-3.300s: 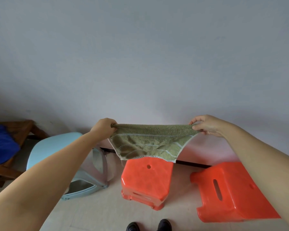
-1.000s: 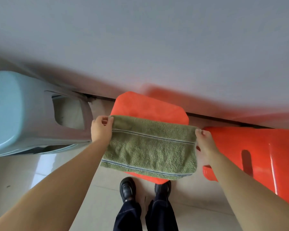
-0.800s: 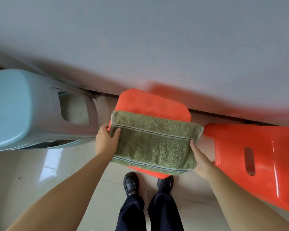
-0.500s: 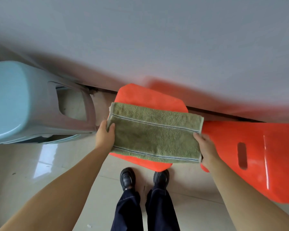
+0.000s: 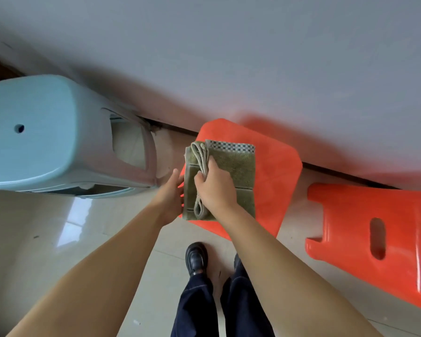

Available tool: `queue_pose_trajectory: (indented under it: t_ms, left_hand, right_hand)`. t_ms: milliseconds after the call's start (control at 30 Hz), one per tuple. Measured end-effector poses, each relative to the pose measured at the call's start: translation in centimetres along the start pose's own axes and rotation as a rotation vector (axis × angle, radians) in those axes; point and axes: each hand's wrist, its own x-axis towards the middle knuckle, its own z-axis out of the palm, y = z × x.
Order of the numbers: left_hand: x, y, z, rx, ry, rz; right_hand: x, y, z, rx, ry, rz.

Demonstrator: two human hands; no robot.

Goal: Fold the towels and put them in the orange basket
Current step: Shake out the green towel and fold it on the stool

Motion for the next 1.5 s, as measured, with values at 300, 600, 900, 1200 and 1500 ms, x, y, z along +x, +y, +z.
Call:
queue_pose_trajectory:
  t_ms: [300, 600, 900, 1200, 1500]
  left_hand:
    - [0.8, 0.0, 0.1, 0.081, -0.041, 0.06]
    - [0.1, -0.1, 3.9, 0.622, 0.271, 0.312]
    - [-9.2, 3.7, 9.5, 0.314, -0.15, 0.418]
    - [-17.3, 7.3, 11.8, 0.306, -0.417, 0.228]
    - [-24.7, 6.1, 18.6, 0.567, -0.662, 0.143]
  right_hand:
    - [0.0, 1.6, 0.4, 0.069, -0.052, -0.058]
    - [0.6, 10.7, -4.1, 0.298, -0.065, 0.315]
    - [-5.1, 8.4, -11.3, 1.138, -0.35, 0.655]
    - [-13.0, 5.4, -20.8, 1.318, -0.199, 0.406]
    - [-25.2, 7.0, -24.7, 1.414, 0.248, 0.286]
